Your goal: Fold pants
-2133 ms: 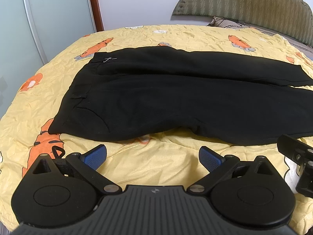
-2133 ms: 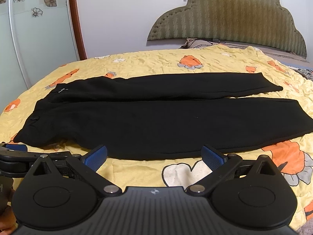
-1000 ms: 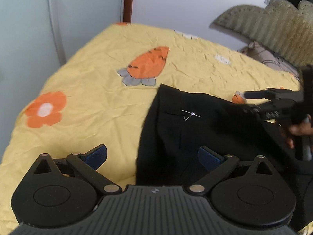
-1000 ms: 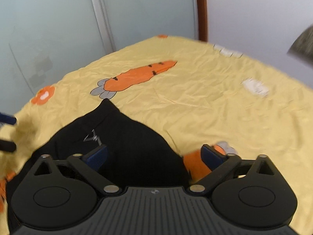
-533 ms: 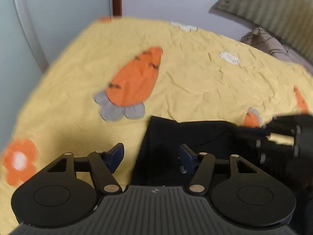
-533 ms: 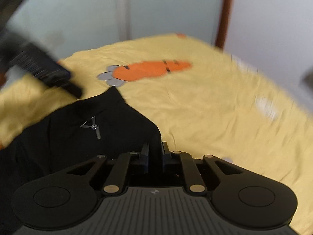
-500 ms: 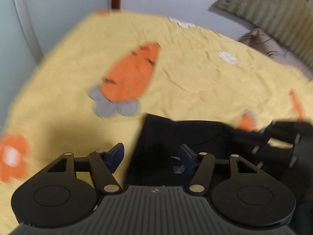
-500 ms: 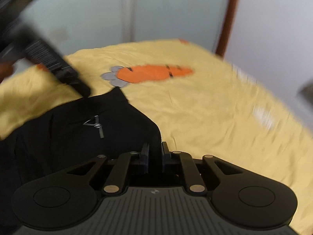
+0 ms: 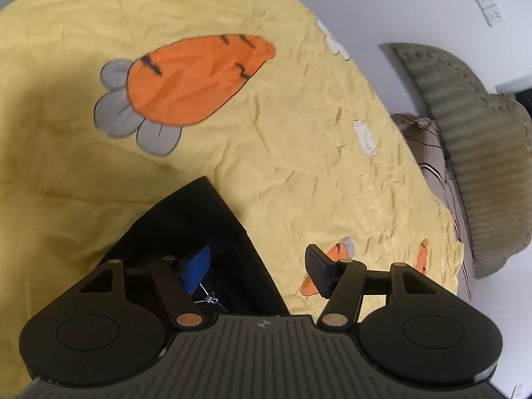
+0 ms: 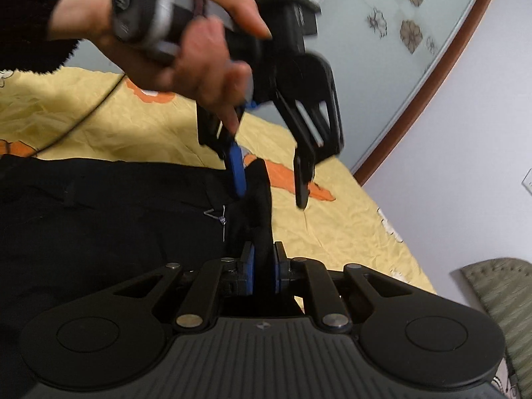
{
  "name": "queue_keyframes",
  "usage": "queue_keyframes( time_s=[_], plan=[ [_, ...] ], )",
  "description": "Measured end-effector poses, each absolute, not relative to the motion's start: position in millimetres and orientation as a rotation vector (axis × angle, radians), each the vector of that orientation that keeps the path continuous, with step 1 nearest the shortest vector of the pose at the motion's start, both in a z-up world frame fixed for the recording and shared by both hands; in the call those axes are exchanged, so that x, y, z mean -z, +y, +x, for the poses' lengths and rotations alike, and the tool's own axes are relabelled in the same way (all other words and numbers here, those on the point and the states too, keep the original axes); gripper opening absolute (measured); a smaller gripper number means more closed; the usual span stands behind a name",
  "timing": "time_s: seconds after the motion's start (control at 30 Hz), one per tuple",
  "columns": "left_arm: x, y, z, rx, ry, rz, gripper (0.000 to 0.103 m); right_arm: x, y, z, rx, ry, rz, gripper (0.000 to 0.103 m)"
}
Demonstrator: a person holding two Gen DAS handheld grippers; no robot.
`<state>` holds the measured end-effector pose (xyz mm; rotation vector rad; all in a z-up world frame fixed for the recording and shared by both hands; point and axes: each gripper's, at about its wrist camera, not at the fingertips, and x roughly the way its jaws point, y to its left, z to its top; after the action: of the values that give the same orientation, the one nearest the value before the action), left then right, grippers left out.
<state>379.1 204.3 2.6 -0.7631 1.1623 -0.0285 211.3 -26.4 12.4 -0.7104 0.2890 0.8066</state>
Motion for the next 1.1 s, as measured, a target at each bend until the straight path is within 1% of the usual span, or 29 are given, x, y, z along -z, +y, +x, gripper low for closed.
queue_keyframes(
  time_s=[0.03,0.07,0.1,0.13,0.17,0.2,0.23,0.4,0.5,0.6,0.8,0.97,1.03,1.1],
  plan=[
    [0,203,377,0.021,1.168,-0.785,0.052,-14,-28,210,-0.806,0.289,-0.709,0.011],
    [1,204,374,0.020,1.170,-0.804,0.035,-15,-28,208,-0.804,0.286,-0.713,0.011],
    [2,205,372,0.020,1.169,-0.816,0.027,-16,-28,206,-0.800,0.283,-0.720,0.011],
    [1,206,368,0.017,1.162,-0.818,0.023,-16,-30,204,-0.797,0.278,-0.728,0.011],
    [-2,206,363,0.015,1.149,-0.806,0.012,-15,-30,201,-0.793,0.271,-0.738,0.011],
    [-5,206,358,0.015,1.139,-0.793,0.007,-15,-30,199,-0.787,0.267,-0.743,0.011],
    [-10,207,351,0.011,1.123,-0.782,0.006,-14,-28,199,-0.781,0.261,-0.745,0.011],
    [-45,199,294,-0.009,0.971,-0.624,0.005,-21,-27,187,-0.747,0.246,-0.695,0.011],
    [-60,191,240,0.001,0.907,-0.539,0.005,-28,-31,160,-0.765,0.235,-0.682,0.011],
    [-65,190,188,0.009,0.873,-0.516,0.005,-27,-36,123,-0.816,0.230,-0.704,0.011],
    [-38,187,114,-0.040,0.914,-0.490,0.005,-6,-32,62,-0.916,0.295,-0.747,0.011],
    [-11,198,90,-0.098,0.964,-0.548,0.006,13,-23,41,-0.945,0.347,-0.756,0.011],
    [-7,200,87,-0.106,0.974,-0.540,0.007,15,-20,37,-0.940,0.350,-0.765,0.010],
    [-3,199,87,-0.117,0.982,-0.528,0.013,19,-17,39,-0.934,0.365,-0.765,0.010]
  ],
)
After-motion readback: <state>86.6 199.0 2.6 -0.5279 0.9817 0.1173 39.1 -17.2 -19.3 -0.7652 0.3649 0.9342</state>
